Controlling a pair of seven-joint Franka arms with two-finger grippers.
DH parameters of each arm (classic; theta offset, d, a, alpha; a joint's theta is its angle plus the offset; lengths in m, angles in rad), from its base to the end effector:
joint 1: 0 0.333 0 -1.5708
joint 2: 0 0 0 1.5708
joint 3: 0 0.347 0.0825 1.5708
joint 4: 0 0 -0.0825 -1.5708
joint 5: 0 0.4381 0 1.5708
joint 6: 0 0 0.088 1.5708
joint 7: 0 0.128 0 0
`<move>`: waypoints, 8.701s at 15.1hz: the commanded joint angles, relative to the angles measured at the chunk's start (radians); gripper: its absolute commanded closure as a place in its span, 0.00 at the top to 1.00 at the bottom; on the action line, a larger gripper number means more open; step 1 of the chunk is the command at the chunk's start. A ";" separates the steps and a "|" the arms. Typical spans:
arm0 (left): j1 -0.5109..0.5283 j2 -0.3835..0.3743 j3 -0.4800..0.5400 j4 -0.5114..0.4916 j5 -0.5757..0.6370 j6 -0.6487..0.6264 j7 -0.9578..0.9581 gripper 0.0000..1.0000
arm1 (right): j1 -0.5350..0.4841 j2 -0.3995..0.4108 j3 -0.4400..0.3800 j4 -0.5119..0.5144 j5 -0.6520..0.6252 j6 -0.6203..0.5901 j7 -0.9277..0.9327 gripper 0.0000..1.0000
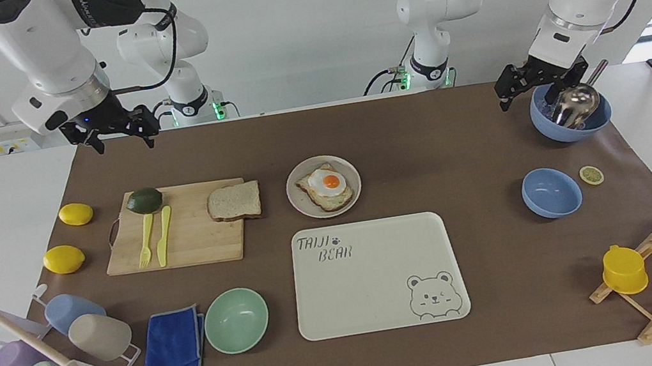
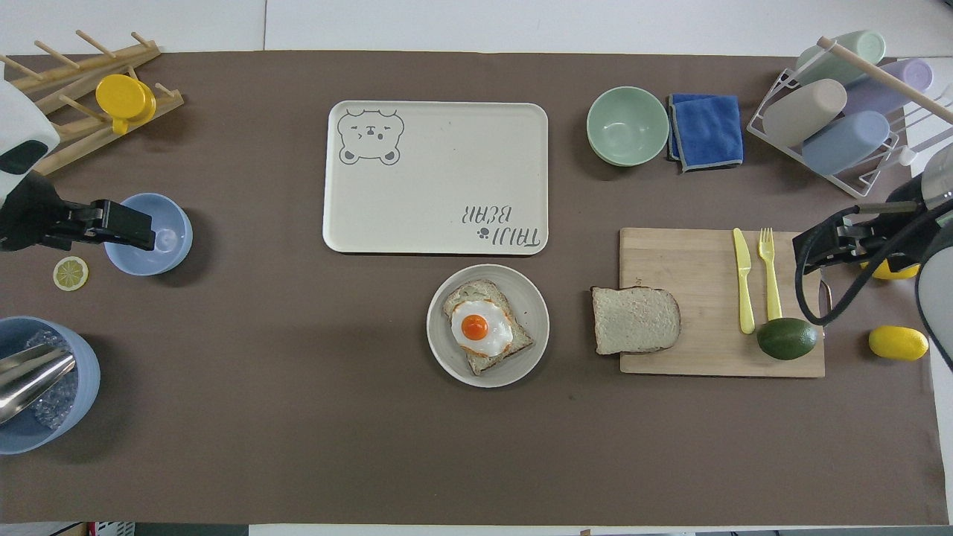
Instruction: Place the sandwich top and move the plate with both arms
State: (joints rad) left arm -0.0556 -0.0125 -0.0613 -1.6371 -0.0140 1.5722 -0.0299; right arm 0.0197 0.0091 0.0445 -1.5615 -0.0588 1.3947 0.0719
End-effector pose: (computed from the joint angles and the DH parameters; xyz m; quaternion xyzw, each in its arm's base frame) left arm 0.5969 -0.0721 0.6074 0.9987 -0.0433 -0.0266 0.0047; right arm 0.5873 0.0293 0.6206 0.9957 -0.0064 -0.0856 0.0350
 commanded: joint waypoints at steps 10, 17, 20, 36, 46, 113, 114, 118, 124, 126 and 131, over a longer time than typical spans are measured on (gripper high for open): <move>0.013 -0.024 -0.006 -0.023 0.005 -0.006 0.005 1.00 | 0.005 -0.014 0.008 -0.012 0.033 0.018 -0.003 1.00; 0.013 -0.024 -0.006 -0.023 0.005 -0.006 0.005 1.00 | 0.139 0.017 0.055 -0.049 0.025 0.116 -0.031 1.00; 0.013 -0.024 -0.006 -0.023 0.005 -0.006 0.005 1.00 | 0.282 0.115 0.054 -0.041 0.004 0.200 0.151 1.00; 0.013 -0.024 -0.006 -0.023 0.005 -0.006 0.005 1.00 | 0.404 0.333 0.055 -0.250 -0.263 0.432 0.545 1.00; 0.013 -0.024 -0.006 -0.023 0.005 -0.006 0.005 1.00 | 0.391 0.295 0.058 -0.393 -0.243 0.464 0.551 0.98; 0.007 -0.024 -0.006 -0.023 0.006 -0.006 0.004 1.00 | 0.043 -0.005 0.045 -0.059 0.047 0.063 0.109 1.00; 0.003 -0.024 -0.006 -0.023 0.005 -0.006 0.004 1.00 | 0.042 0.002 0.019 -0.036 0.040 0.056 0.077 1.00; 0.000 -0.026 -0.008 -0.024 0.005 -0.014 0.004 1.00 | 0.020 0.028 -0.054 -0.031 -0.001 0.066 -0.067 1.00; -0.021 -0.050 -0.014 -0.082 0.003 0.031 0.002 1.00 | 0.009 0.026 -0.055 -0.018 0.014 0.041 -0.113 1.00; -0.049 -0.067 -0.014 -0.131 0.002 0.075 0.001 1.00 | 0.009 0.019 -0.055 -0.023 0.014 0.012 -0.127 1.00; -0.121 -0.061 -0.014 -0.225 -0.047 0.188 -0.075 1.00 | 0.013 0.018 -0.011 -0.020 0.008 0.004 -0.121 1.00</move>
State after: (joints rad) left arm -0.1391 -0.0415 -0.0845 -1.7745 -0.0384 1.6767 -0.0466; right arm 0.0385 0.0260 0.0085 -1.5942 -0.0411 1.4070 -0.0284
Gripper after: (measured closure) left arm 0.000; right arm 0.000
